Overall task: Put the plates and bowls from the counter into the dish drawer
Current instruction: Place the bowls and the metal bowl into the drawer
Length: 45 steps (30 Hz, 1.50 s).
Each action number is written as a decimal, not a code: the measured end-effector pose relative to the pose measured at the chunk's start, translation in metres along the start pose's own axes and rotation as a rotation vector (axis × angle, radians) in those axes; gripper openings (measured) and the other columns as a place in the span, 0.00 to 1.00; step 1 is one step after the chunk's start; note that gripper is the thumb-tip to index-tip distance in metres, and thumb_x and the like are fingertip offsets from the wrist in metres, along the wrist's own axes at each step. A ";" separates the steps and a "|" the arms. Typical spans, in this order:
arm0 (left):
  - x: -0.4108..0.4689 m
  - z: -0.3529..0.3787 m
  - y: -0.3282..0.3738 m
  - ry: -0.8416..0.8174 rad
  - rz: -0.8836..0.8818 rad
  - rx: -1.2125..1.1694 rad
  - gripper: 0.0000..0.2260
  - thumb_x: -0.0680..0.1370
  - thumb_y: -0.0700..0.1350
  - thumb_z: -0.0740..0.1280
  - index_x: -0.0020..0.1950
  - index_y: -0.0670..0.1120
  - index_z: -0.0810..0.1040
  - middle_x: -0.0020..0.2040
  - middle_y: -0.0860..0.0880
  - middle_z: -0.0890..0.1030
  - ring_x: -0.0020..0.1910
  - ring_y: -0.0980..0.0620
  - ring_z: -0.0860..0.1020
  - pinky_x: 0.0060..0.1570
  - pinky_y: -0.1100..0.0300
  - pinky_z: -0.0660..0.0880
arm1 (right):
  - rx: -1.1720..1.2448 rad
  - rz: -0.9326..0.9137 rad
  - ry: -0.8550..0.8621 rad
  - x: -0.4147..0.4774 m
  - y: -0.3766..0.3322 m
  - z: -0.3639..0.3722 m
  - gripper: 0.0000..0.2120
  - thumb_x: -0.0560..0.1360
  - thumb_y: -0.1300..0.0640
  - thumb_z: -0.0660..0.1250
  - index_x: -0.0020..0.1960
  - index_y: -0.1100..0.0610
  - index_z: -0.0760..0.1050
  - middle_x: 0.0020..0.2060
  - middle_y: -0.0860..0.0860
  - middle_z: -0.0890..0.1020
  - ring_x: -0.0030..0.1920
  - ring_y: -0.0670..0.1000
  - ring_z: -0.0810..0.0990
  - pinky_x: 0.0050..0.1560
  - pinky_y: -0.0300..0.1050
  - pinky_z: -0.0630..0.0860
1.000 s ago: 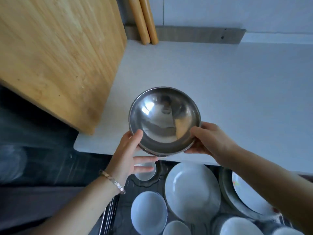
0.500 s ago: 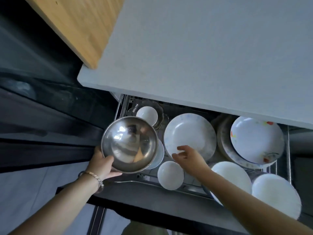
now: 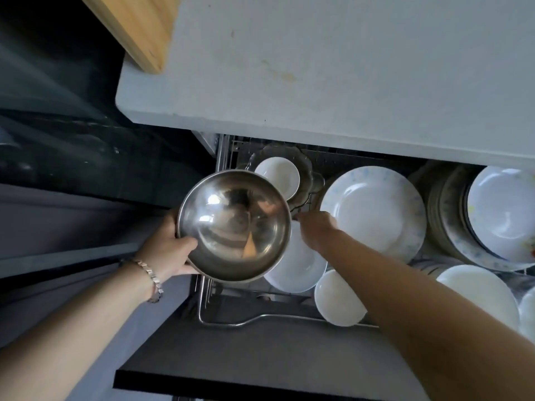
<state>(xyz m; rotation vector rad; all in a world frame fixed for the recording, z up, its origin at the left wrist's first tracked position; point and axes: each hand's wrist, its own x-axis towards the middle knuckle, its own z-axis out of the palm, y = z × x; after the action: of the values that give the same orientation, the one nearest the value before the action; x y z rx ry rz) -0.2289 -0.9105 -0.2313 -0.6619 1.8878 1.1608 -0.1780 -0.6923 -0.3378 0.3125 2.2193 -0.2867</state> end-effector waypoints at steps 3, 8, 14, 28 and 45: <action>0.001 -0.004 0.002 0.000 -0.009 -0.026 0.26 0.77 0.28 0.56 0.69 0.51 0.64 0.58 0.46 0.73 0.52 0.43 0.75 0.45 0.47 0.75 | 0.012 -0.043 0.022 -0.004 -0.002 0.000 0.20 0.77 0.64 0.58 0.67 0.54 0.69 0.64 0.57 0.75 0.64 0.59 0.75 0.61 0.49 0.73; -0.011 -0.007 0.008 -0.004 -0.027 -0.129 0.22 0.77 0.27 0.54 0.61 0.52 0.67 0.51 0.46 0.74 0.41 0.48 0.77 0.44 0.46 0.74 | 0.060 -0.088 0.068 -0.038 0.005 0.009 0.19 0.76 0.65 0.56 0.65 0.56 0.71 0.60 0.58 0.78 0.61 0.60 0.76 0.60 0.47 0.72; -0.023 -0.007 0.011 0.039 -0.034 -0.184 0.24 0.77 0.27 0.55 0.65 0.52 0.67 0.53 0.46 0.74 0.42 0.48 0.77 0.44 0.46 0.75 | 0.136 -0.015 0.104 -0.057 0.010 0.018 0.20 0.78 0.64 0.53 0.69 0.56 0.67 0.59 0.62 0.78 0.60 0.62 0.76 0.59 0.51 0.72; 0.000 -0.001 0.010 0.059 -0.026 -0.185 0.25 0.77 0.27 0.54 0.68 0.49 0.66 0.45 0.49 0.75 0.39 0.49 0.77 0.39 0.48 0.76 | 0.001 0.064 0.011 -0.008 0.008 0.013 0.20 0.74 0.64 0.60 0.65 0.53 0.71 0.60 0.55 0.78 0.61 0.57 0.76 0.57 0.47 0.74; 0.004 -0.006 0.004 0.045 -0.024 -0.146 0.26 0.77 0.27 0.55 0.69 0.50 0.64 0.62 0.45 0.71 0.53 0.42 0.75 0.44 0.47 0.76 | 0.106 0.011 0.103 -0.056 0.021 0.013 0.18 0.77 0.59 0.57 0.65 0.48 0.71 0.56 0.56 0.81 0.56 0.59 0.79 0.58 0.48 0.74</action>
<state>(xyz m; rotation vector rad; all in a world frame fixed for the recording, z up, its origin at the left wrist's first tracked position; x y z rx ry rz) -0.2366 -0.9142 -0.2308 -0.7946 1.8397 1.2863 -0.1285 -0.6829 -0.3038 0.4055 2.3073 -0.3913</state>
